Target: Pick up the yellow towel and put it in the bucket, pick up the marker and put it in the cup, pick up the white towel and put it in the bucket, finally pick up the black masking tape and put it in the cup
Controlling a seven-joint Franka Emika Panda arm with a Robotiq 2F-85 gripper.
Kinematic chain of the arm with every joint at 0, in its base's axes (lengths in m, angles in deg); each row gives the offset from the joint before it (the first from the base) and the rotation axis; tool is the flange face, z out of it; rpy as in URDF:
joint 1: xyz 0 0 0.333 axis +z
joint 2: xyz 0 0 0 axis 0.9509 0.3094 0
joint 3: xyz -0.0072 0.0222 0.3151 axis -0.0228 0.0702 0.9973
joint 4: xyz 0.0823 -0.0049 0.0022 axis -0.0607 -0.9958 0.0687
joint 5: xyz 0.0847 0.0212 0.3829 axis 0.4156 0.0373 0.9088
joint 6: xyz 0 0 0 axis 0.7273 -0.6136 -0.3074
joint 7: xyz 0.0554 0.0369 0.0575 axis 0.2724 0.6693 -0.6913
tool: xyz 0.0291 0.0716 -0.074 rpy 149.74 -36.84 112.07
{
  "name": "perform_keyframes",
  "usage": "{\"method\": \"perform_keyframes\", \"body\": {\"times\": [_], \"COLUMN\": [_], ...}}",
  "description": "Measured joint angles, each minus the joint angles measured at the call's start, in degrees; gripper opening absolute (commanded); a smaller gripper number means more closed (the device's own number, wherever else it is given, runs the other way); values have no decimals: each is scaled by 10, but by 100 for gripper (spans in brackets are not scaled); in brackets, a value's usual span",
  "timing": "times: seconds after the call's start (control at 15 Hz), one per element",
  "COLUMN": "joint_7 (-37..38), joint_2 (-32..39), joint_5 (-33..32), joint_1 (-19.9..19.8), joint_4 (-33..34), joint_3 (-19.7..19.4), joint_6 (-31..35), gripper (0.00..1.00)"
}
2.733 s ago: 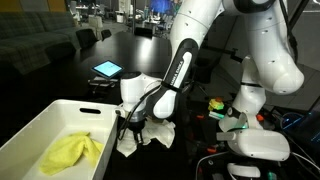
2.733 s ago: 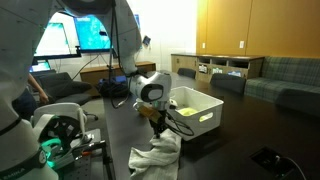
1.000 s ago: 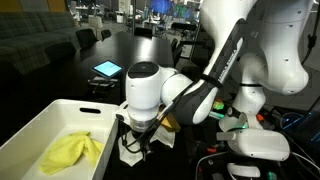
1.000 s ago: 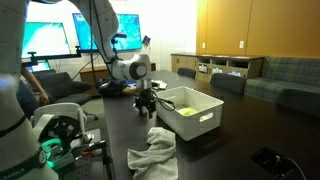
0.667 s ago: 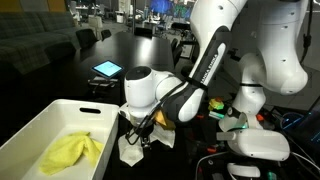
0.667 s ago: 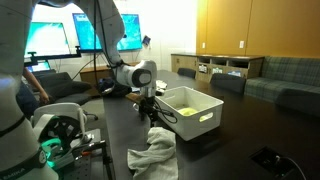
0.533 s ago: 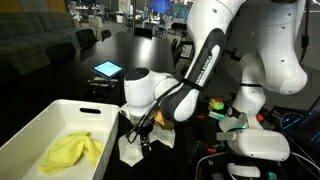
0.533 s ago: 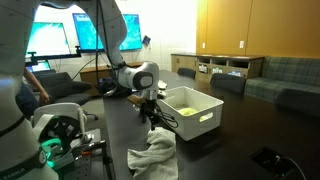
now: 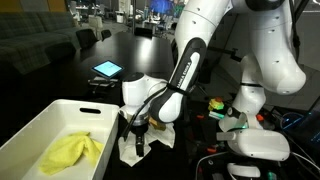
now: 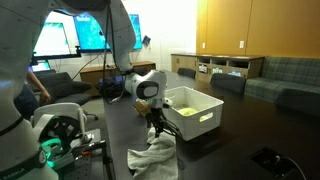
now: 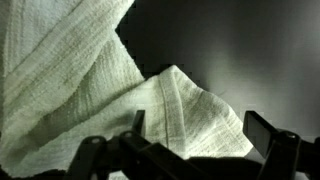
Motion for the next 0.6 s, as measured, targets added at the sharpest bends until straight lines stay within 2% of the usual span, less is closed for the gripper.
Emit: {"method": "perform_keyframes", "body": {"times": [0.13,0.2,0.27,0.6], "joint_7": [-18,-26,-34,-55], "joint_2": [17,26,34,57], "joint_5": [16,22,28,39], "joint_1": [-13,-19,-25,-45], "joint_4": [11,17,23,43], "joint_3": [7,10,13,23], "joint_6": [0,0,0,-1], "gripper": [100,84,72,36]}}
